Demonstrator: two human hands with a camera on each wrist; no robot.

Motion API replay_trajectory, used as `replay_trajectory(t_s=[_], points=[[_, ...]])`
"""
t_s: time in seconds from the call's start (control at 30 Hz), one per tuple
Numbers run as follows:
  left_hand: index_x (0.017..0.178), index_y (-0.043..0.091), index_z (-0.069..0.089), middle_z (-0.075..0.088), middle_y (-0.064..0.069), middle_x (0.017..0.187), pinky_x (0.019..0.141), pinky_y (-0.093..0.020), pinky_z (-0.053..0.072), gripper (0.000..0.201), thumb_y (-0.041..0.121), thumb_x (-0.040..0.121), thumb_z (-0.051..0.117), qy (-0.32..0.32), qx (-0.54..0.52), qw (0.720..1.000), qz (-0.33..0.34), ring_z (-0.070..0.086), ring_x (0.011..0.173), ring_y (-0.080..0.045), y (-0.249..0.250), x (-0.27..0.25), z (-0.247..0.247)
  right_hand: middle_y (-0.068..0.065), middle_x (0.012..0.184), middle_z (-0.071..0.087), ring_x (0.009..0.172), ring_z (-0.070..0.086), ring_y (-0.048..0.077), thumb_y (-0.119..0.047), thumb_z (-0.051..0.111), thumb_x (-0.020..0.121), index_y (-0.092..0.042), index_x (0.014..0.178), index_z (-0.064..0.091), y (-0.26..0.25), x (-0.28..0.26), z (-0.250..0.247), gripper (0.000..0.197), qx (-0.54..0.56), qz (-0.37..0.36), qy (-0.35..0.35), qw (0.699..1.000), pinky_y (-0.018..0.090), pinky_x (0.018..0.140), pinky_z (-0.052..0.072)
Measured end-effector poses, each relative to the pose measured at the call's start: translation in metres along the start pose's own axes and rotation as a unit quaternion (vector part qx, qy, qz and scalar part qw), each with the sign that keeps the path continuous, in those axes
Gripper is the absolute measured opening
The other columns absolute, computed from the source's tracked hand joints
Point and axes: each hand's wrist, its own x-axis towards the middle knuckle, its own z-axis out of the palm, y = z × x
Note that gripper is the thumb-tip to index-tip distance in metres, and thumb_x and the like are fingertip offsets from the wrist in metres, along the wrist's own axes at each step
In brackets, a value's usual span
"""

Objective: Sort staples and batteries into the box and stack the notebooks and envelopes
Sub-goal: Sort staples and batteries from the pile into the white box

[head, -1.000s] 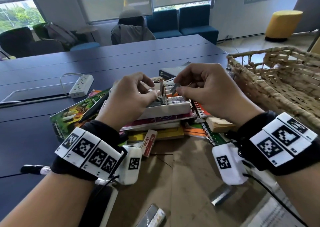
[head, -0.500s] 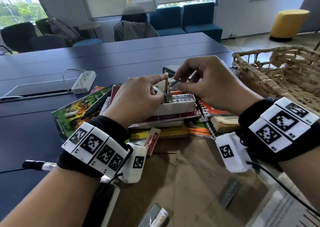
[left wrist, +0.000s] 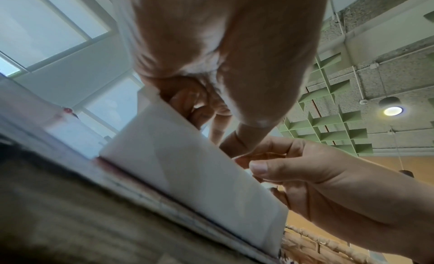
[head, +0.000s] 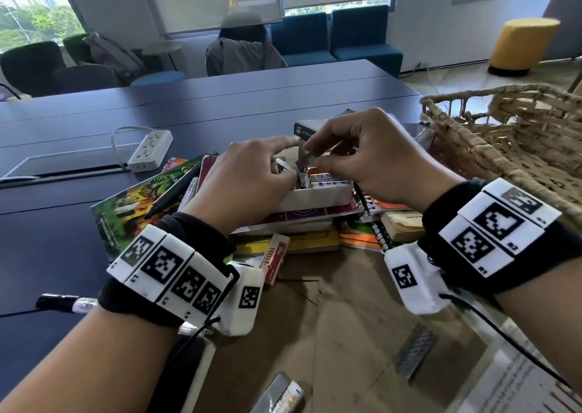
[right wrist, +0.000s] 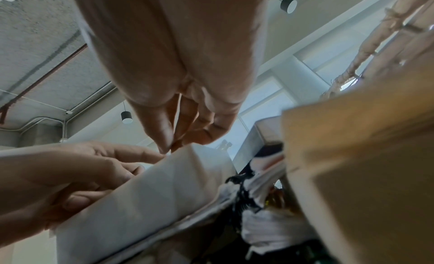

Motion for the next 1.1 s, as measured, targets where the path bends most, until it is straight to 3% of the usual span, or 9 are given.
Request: replay_trajectory(t_s=[0.17, 0.37, 0.53, 0.7, 0.77, 0.9, 1.03, 1.1], points=[[0.132, 0.039, 0.064, 0.061, 0.007, 0.067, 0.063, -0.022, 0.038, 0.045, 0.026, 0.09, 0.062, 0.007, -0.011, 1.0, 0.007, 0.055, 0.065, -0.004, -0.003, 0.0, 0.001, -0.008, 0.093, 0.077, 0.086, 0.073, 0.002, -0.004, 0.078, 0.086, -0.016, 0.107, 0.079, 0.002, -0.003, -0.004, 0.024, 0.011, 0.006, 0.006, 1.0, 0.024, 0.087, 0.059], [0.125, 0.034, 0.068, 0.064, 0.005, 0.074, 0.064, -0.012, 0.037, 0.036, 0.025, 0.09, 0.067, 0.017, -0.021, 0.999, 0.017, 0.057, 0.068, -0.004, -0.008, -0.002, 0.002, -0.014, 0.083, 0.074, 0.077, 0.069, 0.005, -0.015, 0.08, 0.086, -0.025, 0.093, 0.078, 0.0, -0.014, -0.015, 0.013, -0.021, 0.004, -0.014, 1.0, 0.026, 0.075, 0.059], [0.122, 0.034, 0.069, 0.067, 0.003, 0.077, 0.07, -0.016, 0.043, 0.033, 0.024, 0.09, 0.068, 0.022, -0.029, 0.999, 0.021, 0.059, 0.071, -0.007, -0.008, -0.002, 0.003, -0.011, 0.078, 0.073, 0.068, 0.065, 0.001, -0.016, 0.08, 0.085, -0.025, 0.09, 0.079, -0.004, -0.02, -0.022, 0.01, -0.029, -0.007, -0.099, 0.995, 0.017, 0.067, 0.052], [0.122, 0.033, 0.069, 0.069, 0.004, 0.078, 0.06, -0.003, 0.037, 0.031, 0.025, 0.093, 0.067, 0.026, -0.032, 0.999, 0.021, 0.056, 0.067, 0.001, -0.007, -0.002, 0.004, -0.005, 0.075, 0.07, 0.063, 0.06, 0.002, -0.014, 0.081, 0.086, -0.019, 0.092, 0.078, -0.006, -0.027, -0.027, 0.008, 0.003, -0.002, -0.218, 0.976, 0.016, 0.061, 0.048], [0.122, 0.034, 0.069, 0.068, 0.005, 0.078, 0.06, -0.004, 0.036, 0.029, 0.026, 0.093, 0.067, 0.031, -0.033, 0.999, 0.024, 0.055, 0.064, 0.003, -0.005, -0.002, 0.004, -0.005, 0.072, 0.069, 0.062, 0.059, 0.001, -0.016, 0.081, 0.086, -0.019, 0.091, 0.078, -0.006, -0.028, -0.025, 0.007, -0.001, 0.001, -0.246, 0.969, 0.016, 0.06, 0.045], [0.118, 0.036, 0.07, 0.066, 0.006, 0.08, 0.068, -0.024, 0.044, 0.027, 0.028, 0.093, 0.067, 0.044, -0.046, 0.997, 0.031, 0.053, 0.06, -0.002, -0.003, -0.002, 0.004, -0.009, 0.069, 0.066, 0.062, 0.057, 0.003, -0.019, 0.081, 0.087, -0.023, 0.089, 0.076, -0.005, -0.022, -0.014, 0.007, -0.022, 0.019, -0.286, 0.958, 0.023, 0.064, 0.044], [0.117, 0.035, 0.07, 0.066, 0.006, 0.079, 0.069, -0.024, 0.044, 0.025, 0.029, 0.093, 0.068, 0.045, -0.045, 0.998, 0.03, 0.053, 0.061, 0.0, -0.006, -0.002, 0.005, 0.006, 0.072, 0.073, 0.059, 0.063, 0.016, -0.01, 0.078, 0.088, -0.013, 0.092, 0.075, -0.009, -0.011, -0.018, 0.006, 0.0, 0.062, -0.321, 0.945, 0.035, 0.061, 0.051], [0.116, 0.035, 0.071, 0.066, 0.007, 0.078, 0.069, -0.024, 0.044, 0.024, 0.03, 0.093, 0.068, 0.043, -0.047, 0.998, 0.027, 0.053, 0.06, 0.001, -0.006, -0.002, 0.005, 0.007, 0.075, 0.075, 0.06, 0.067, 0.018, -0.011, 0.078, 0.088, -0.013, 0.093, 0.075, -0.012, -0.006, -0.021, 0.006, -0.017, 0.059, -0.342, 0.938, 0.038, 0.065, 0.055]])
